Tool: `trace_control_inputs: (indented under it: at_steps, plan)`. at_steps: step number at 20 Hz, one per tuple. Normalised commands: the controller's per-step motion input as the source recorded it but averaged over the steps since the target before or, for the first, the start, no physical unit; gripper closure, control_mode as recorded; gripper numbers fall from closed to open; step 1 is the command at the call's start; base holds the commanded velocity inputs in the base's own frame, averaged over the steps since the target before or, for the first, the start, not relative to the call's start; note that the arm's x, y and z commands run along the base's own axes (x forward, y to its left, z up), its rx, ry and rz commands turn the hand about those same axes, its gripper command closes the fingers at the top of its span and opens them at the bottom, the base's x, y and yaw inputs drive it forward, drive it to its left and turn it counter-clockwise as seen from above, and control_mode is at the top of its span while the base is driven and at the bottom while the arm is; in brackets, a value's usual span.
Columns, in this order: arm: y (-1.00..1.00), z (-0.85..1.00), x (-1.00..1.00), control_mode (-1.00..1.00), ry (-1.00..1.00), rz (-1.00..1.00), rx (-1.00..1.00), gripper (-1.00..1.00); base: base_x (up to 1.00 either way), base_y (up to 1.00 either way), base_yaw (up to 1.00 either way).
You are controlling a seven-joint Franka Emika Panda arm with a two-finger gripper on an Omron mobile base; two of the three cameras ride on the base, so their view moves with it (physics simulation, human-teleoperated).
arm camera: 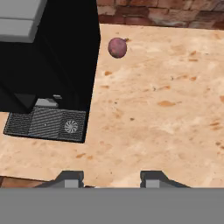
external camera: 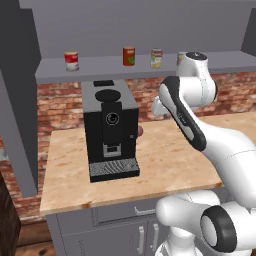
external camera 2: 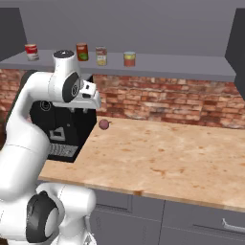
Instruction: Stack two cans on top of the other two cans in the cabinet.
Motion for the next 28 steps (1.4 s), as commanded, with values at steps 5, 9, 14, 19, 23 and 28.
trace_control_inputs:
  at_steps: [5, 9, 14, 19, 23, 28]
  plan:
    - [0.05, 0.0, -0.2, -1.0, -0.21, 0.01, 0.0, -1.0, 0.0, 0.0, 0.0]
    - [0.13, 0.17, -0.29, -1.0, -0.62, -0.02, 0.0, -1.0, 0.0, 0.0, 0.0]
    - [0.05, 0.44, -0.24, -1.0, -0.52, -0.07, 0.02, -1.0, 0.0, 0.0, 0.0]
    - [-0.1, 0.55, -0.17, -1.0, -0.23, -0.14, 0.09, -1.0, 0.0, 0.0, 0.0]
    - [-0.05, 0.53, -0.03, -1.0, -0.14, -0.11, 0.09, -1.0, 0.0, 0.0, 0.0]
    - [-0.03, 0.46, 0.0, -1.0, -0.07, -0.02, 0.04, -1.0, 0.0, 0.0, 0.0]
